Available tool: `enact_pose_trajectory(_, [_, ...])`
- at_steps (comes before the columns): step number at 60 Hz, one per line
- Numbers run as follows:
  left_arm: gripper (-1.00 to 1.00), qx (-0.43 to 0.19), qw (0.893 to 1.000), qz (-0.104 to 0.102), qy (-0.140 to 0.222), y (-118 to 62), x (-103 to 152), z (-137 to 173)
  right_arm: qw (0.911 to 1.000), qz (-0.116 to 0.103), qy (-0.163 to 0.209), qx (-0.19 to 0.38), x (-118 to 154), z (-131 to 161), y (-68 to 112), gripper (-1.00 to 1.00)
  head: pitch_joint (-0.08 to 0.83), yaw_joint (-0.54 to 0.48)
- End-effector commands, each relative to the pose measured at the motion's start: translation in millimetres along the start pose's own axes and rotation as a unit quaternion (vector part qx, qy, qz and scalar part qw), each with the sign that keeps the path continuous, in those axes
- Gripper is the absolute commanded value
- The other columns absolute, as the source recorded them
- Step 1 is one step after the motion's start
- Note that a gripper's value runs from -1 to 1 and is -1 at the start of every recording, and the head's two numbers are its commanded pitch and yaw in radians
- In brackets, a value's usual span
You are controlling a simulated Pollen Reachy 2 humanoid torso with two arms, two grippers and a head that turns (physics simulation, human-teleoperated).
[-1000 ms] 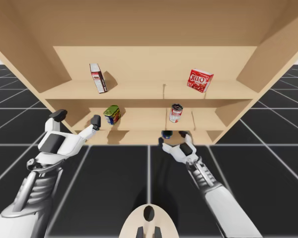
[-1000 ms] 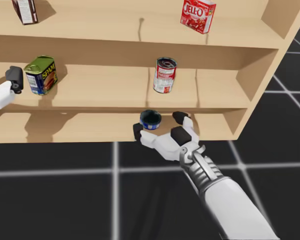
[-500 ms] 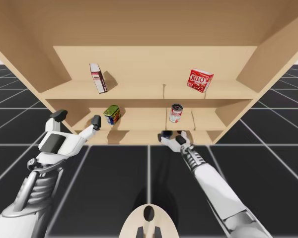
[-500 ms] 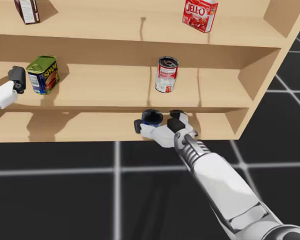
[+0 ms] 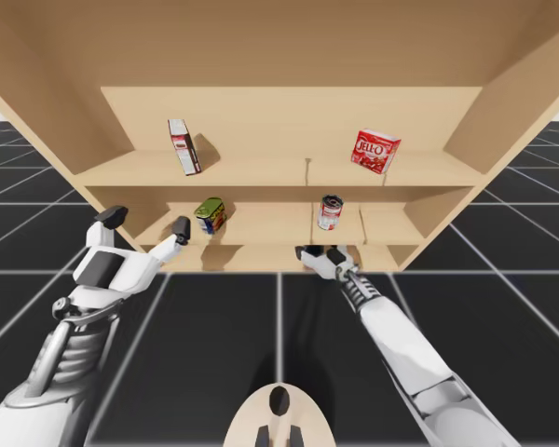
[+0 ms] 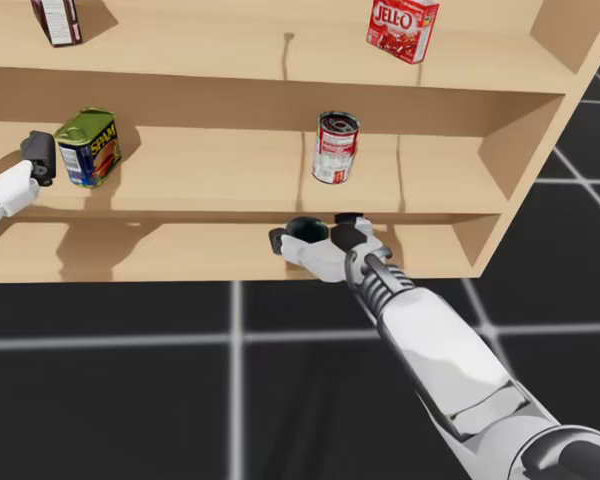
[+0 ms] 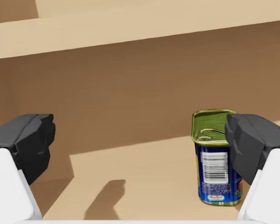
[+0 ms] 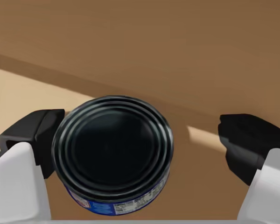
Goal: Find the tuna fish can on the shelf and bring it to me.
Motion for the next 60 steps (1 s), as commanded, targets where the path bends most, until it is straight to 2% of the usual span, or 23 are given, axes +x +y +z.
enact_pose_trajectory(1, [-1.0,-0.001,1.0,0.0,0.0,-0.6,0.1,0.2,0.9944,-0.043,0.077,0.057,-38.9,-11.5,59.4,0.98,0.607,-0.14])
enact_pose_trajectory(13, [-1.0,-0.001,1.0,-0.001,0.001,-1.0,-0.1,0.3,0.9929,-0.046,0.093,0.057,-41.8,-8.7,58.4,0.98,0.611,-0.13])
enact_pose_trajectory(35, [-1.0,-0.001,1.0,-0.001,0.0,-2.1,-0.1,0.4,0.9961,-0.03,0.066,0.052,-28.7,16.4,60.0,1.0,0.613,-0.14])
enact_pose_trajectory(42, [-1.0,-0.001,1.0,-0.001,0.0,-2.2,0.1,0.5,0.9978,-0.029,0.038,0.045,-18.8,22.6,57.6,1.0,0.613,-0.13])
enact_pose_trajectory(43, [-1.0,-0.001,1.0,-0.001,0.0,-2.2,0.1,0.5,0.9985,-0.026,0.023,0.042,-13.7,25.9,57.0,1.0,0.613,-0.13])
enact_pose_trajectory(49, [-1.0,-0.001,1.0,0.0,0.0,-2.1,0.3,0.5,0.9991,-0.02,-0.006,0.036,-2.2,35.5,56.6,1.0,0.612,-0.14])
enact_pose_trajectory(60, [-1.0,-0.001,1.0,0.0,-0.001,-2.3,0.8,0.7,0.9974,-0.01,-0.067,0.025,17.4,55.1,60.5,1.0,0.61,-0.14])
